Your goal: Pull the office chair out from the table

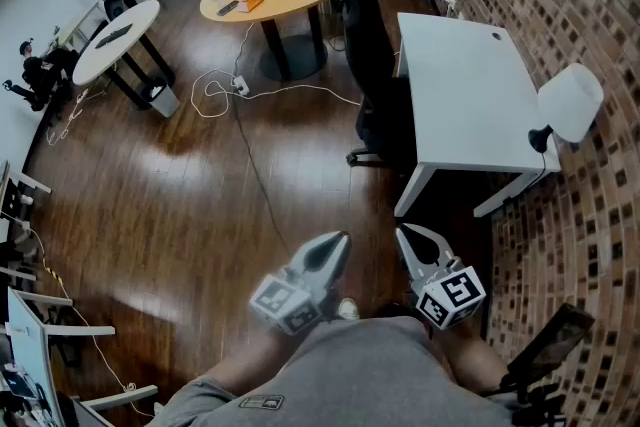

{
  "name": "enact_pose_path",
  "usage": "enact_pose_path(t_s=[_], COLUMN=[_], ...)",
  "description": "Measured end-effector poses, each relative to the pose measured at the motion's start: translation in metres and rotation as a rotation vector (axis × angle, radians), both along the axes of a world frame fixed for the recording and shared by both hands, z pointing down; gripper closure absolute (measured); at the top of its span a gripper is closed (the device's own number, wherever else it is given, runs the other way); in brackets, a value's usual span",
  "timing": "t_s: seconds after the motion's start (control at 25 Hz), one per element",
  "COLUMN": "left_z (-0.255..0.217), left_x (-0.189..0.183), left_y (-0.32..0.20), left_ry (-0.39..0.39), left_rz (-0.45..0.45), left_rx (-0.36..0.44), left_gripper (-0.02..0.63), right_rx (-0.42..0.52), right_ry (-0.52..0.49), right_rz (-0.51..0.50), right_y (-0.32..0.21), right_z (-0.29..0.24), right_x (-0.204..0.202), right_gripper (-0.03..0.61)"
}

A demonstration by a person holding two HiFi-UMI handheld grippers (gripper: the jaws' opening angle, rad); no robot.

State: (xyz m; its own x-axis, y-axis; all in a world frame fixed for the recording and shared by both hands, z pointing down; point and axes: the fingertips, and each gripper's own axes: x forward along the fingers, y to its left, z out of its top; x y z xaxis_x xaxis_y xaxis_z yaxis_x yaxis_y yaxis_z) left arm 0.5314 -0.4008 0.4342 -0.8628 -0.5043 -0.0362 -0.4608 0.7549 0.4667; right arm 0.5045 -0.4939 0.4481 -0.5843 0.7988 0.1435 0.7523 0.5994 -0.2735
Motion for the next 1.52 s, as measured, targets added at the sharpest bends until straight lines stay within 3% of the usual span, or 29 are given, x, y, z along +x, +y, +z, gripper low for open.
enact_pose_path(t_s=[0.44,1.08,1.52], left_z=[0.005,-0.002,-0.003], left_x=[-0.027,-0.183,-0.276], left_y=[0.066,0.159,0.195], left_ry=[0.006,-0.012,-0.019], left_rz=[-0.049,-0.091,-0.089], left_rx=[-0.003,-0.027,-0.05], left_gripper=[0.612,0.612,0.612], right_rx=[0.001,0.012,-0.004], right_ry=[-0.009,-0.048,-0.059], right_rz=[0.016,-0.05,-0.008], right_y=[0.047,0.152,0.182], right_z=[0.012,0.009,0.001], right_x=[-0.043,-0.184,-0.268], right_gripper=[0.576,0.575,0.575])
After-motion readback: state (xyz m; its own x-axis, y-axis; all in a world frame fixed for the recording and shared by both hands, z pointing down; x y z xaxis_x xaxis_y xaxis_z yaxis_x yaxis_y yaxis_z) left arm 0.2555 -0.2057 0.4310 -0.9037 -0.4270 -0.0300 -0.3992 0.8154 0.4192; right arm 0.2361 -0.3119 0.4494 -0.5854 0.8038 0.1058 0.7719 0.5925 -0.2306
